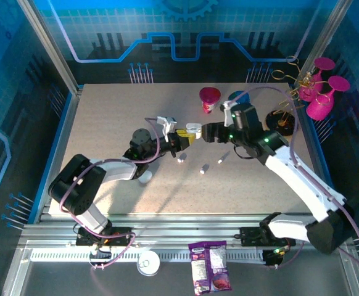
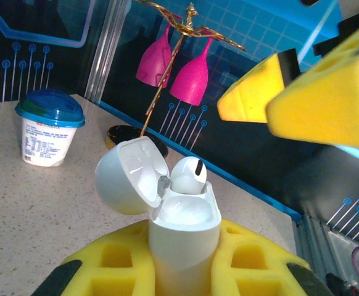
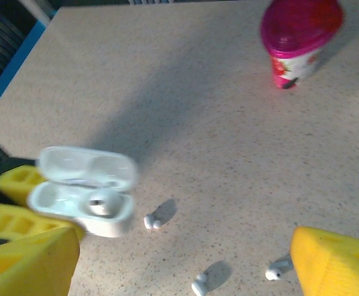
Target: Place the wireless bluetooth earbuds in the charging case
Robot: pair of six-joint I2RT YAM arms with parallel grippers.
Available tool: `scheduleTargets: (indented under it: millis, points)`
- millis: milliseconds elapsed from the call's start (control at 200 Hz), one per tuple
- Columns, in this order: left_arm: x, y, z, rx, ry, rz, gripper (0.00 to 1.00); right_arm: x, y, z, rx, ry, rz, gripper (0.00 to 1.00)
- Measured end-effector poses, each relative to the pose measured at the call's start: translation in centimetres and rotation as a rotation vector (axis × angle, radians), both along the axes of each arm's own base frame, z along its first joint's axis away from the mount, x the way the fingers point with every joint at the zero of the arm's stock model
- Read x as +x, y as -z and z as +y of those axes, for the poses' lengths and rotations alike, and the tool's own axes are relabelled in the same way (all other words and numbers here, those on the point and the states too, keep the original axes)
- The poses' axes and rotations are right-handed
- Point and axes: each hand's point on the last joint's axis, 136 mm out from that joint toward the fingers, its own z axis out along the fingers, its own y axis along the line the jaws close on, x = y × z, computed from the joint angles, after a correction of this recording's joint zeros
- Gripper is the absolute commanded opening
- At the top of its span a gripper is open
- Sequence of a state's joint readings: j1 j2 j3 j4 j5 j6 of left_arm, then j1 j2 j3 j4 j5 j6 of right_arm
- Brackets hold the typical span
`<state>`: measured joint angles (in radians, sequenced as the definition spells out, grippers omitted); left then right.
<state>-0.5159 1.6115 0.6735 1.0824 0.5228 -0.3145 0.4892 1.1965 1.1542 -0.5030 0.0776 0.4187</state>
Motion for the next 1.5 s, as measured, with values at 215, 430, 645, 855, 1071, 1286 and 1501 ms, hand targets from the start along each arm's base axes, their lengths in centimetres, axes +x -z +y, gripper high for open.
scheduleTargets:
  millis: [215,430,645,855,1071,1286,1501]
  points:
    - [-1.6,-2.4,1.0,0.026,-0.011,-0.143,0.0,1.3,3.6,-6.0,0.109,0.178,0.088,0.85]
    - [-2.9,-2.9,1.5,0.041,0.0,-0.208,0.0,1.7,11.7,-6.1,0.095,0.174,0.35,0.81]
    - [-3.7,-2.7,1.3,0.05,0.036,-0.224,0.0,1.2,19.1,-4.0,0.036,0.101,0.602,0.72]
    - [-4.1,-3.1,1.2,0.045,0.049,-0.236,0.0,1.5,20.5,-0.6,-0.022,0.0,0.634,0.69]
    - [-4.3,-3.1,1.0,0.044,0.056,-0.236,0.0,1.6,22.1,-0.5,-0.046,-0.014,0.669,0.67]
    - [-4.3,-3.1,1.0,0.047,0.057,-0.239,0.0,0.8,22.8,-0.8,-0.061,-0.012,0.694,0.66]
    - [-4.3,-3.1,1.0,0.048,0.057,-0.241,0.0,-1.4,23.1,-1.7,-0.078,-0.007,0.723,0.66]
